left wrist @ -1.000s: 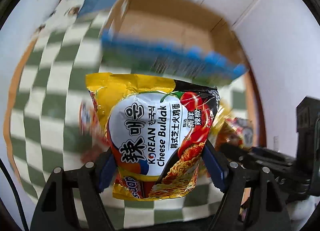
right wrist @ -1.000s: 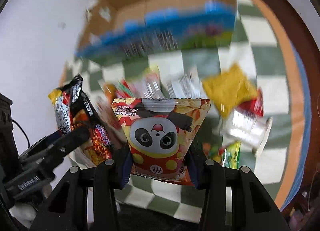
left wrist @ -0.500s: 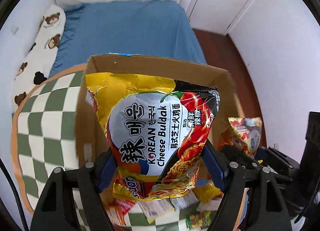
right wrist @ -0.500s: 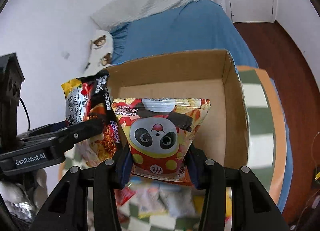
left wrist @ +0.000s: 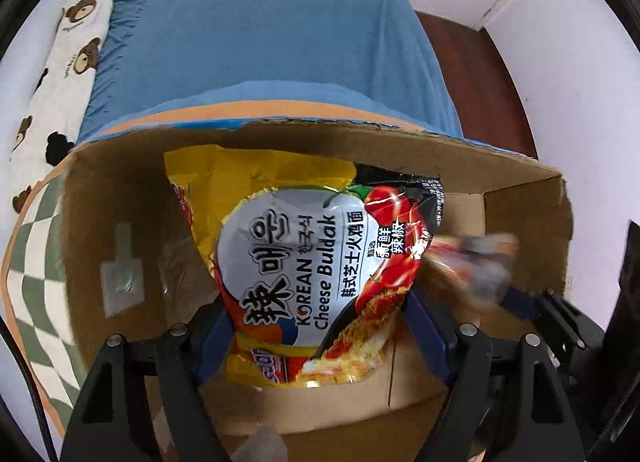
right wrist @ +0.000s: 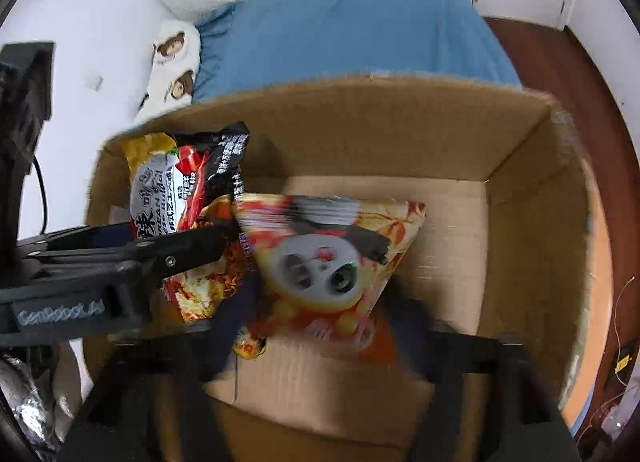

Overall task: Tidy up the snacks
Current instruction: 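Carry both bags over the cardboard box and open both tools to drop them inside, then move both tools back down toward the remaining snacks on the mat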

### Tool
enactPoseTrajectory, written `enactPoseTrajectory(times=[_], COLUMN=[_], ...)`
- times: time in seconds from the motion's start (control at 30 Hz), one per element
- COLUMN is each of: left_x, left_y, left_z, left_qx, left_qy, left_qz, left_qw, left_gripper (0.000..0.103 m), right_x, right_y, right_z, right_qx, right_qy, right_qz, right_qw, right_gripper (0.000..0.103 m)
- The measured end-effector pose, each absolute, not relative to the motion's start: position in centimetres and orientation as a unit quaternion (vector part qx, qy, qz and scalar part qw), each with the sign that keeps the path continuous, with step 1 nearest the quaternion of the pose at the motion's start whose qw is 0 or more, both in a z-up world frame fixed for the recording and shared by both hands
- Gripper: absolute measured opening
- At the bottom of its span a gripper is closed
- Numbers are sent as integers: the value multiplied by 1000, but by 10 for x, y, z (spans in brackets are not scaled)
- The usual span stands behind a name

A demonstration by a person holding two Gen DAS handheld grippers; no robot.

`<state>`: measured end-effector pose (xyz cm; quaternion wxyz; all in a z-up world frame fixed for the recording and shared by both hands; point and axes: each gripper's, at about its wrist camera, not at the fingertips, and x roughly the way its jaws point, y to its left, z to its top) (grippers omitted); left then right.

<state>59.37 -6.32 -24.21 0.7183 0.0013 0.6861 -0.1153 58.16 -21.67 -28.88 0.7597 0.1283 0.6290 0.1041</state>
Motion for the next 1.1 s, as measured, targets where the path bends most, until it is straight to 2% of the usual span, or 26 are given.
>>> enactPoseTrajectory(times=[0.13, 0.37, 1.1], left_x=[598, 583, 452], left_y=[-61, -61, -54], left_z=[-248, -228, -125], left_qx=[2, 17, 21], left_qy=[680, 645, 524], left_qz=[-104, -88, -54], left_qw=[726, 759, 850], left_gripper=[82, 82, 82], right_x=[593, 585, 454], right_y=[-221, -225, -226], right_z=[-304, -302, -189], right_qx=[126, 120, 71], right_qy=[636, 632, 534], right_qz=[89, 79, 24], right_qw=[756, 761, 842], right_gripper=[94, 94, 94])
